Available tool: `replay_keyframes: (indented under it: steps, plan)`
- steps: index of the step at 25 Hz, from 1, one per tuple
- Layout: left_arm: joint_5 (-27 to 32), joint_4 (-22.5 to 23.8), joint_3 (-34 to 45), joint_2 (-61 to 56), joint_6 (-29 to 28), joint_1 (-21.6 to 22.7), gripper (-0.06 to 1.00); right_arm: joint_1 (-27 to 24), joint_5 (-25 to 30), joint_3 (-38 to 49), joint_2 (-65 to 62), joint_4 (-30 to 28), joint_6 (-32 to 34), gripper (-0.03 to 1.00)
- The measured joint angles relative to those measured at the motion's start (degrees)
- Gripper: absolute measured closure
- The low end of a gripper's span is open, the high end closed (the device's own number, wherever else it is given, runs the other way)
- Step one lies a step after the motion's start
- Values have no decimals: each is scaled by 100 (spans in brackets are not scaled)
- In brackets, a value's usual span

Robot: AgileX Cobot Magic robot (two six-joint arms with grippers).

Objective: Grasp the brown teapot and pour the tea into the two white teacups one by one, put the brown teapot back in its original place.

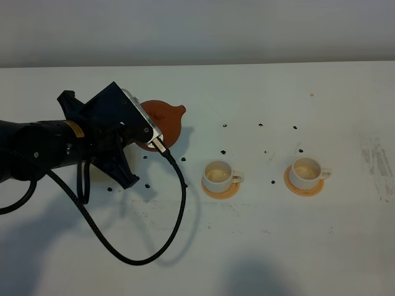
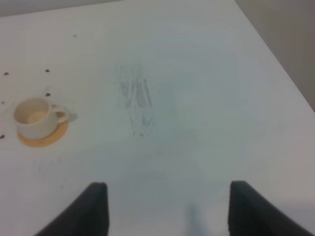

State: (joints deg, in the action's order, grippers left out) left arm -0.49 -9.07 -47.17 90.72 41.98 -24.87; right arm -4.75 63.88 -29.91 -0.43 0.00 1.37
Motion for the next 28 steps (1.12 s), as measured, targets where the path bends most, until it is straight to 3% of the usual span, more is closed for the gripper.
replay_keyframes:
  steps: [7,21,28]
  plan:
    - [49,0,0,0,249,0,87,0,0,0,0,0,5,46]
    - [49,-74,0,77,44,0,87,0,0,0,0,0,0,46]
    - [895,-257,-438,77,80,0,87,0,0,0,0,0,0,46]
